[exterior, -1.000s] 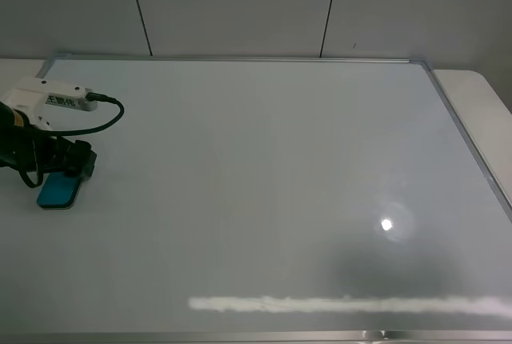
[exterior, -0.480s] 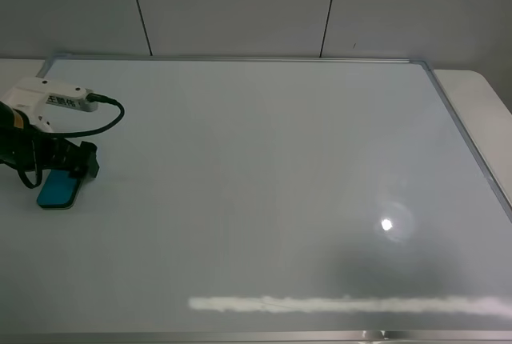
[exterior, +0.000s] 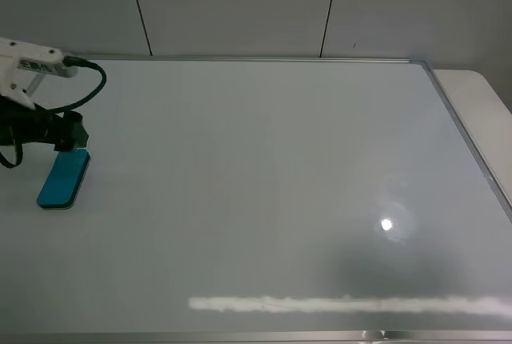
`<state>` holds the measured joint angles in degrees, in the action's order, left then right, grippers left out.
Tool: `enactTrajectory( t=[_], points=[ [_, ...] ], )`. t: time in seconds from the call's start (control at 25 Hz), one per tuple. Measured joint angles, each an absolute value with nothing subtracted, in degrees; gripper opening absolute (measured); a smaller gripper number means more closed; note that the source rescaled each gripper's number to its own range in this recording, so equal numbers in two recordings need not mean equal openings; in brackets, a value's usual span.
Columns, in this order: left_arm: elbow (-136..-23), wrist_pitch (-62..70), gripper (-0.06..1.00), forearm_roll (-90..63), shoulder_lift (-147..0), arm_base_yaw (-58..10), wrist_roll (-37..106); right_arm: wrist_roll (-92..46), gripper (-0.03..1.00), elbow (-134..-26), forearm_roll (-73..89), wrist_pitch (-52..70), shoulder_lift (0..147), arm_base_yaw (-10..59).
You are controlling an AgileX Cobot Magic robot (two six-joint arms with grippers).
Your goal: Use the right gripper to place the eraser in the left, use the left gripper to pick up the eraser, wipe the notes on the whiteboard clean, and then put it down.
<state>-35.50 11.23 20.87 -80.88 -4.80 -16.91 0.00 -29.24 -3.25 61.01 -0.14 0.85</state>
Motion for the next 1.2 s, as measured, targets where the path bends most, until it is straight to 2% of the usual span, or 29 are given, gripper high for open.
enactTrajectory(
  t=[0.56, 0.8, 1.08, 1.2],
  points=[
    [-35.5, 11.08, 1.0, 19.51, -42.64, -4.8, -16.97, 0.0, 1.0, -29.24, -3.25, 61.01, -0.14, 0.85],
    [-35.5, 12.13, 1.0, 19.44, -31.73, -4.8, -16.97, 0.0, 1.0, -29.24, -3.25, 61.01, -0.14, 0.85],
    [-35.5, 24.43, 1.0, 19.44, -17.74, -4.8, -16.92, 0.0, 1.0, -29.24, -3.25, 61.01, -0.14, 0.85],
    [-35.5, 37.3, 1.0, 19.18, -12.78, -4.8, -16.92, 0.0, 1.0, -29.24, -3.25, 61.01, -0.14, 0.85]
  ],
)
